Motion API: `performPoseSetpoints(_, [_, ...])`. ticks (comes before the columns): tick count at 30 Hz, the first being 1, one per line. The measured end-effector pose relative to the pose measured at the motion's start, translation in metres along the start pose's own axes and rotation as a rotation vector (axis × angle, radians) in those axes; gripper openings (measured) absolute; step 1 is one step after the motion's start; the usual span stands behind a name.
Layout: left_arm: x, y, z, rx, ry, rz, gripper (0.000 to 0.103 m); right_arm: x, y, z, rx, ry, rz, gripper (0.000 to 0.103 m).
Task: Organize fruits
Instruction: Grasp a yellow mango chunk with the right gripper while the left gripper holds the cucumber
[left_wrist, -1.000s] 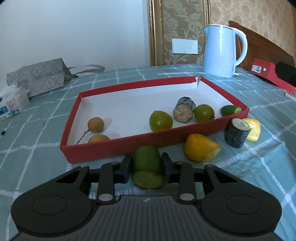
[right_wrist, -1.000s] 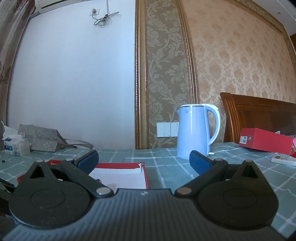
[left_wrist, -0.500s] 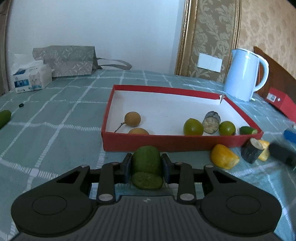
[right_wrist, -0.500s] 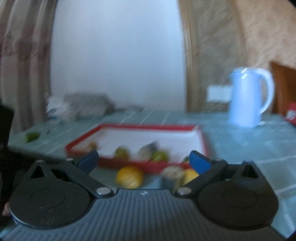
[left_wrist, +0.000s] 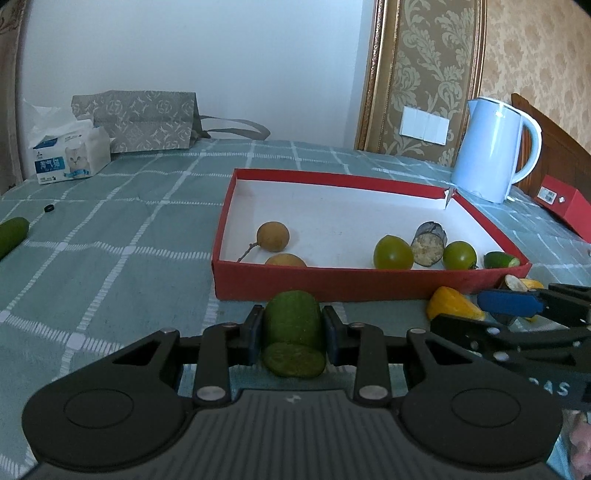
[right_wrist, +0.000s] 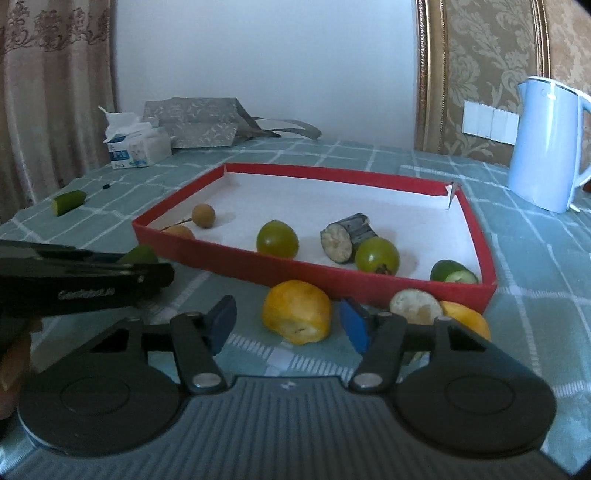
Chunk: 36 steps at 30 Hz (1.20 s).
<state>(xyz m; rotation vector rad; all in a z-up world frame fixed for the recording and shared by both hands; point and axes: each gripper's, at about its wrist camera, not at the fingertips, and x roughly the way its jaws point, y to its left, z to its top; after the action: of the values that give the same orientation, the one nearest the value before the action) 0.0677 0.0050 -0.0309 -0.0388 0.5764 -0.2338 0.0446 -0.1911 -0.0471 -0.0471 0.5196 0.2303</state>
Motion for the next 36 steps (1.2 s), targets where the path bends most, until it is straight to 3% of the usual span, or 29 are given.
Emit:
performPoseSetpoints(4, [0.0, 0.0, 0.0, -0.001, 0.002, -0.001, 0.033, 0.016, 0.002, 0.004, -0.006, 0.063, -0.009, 0.05])
performPoseSetpoints(7, [0.0, 0.001, 0.0, -0.002, 0.005, -0.003, 0.033, 0.017, 0.003, 0.004, -0.01, 0.06, -0.025, 0.042])
performPoseSetpoints(22, [0.002, 0.002, -0.001, -0.008, 0.011, -0.001, 0.032, -0.02, -0.004, -0.009, 0.033, -0.043, -0.026, 0.041])
performPoseSetpoints(36, [-0.014, -0.006, 0.013, 0.032, -0.023, 0.043, 0.033, -0.037, -0.031, -0.015, 0.181, -0.14, 0.027, 0.041])
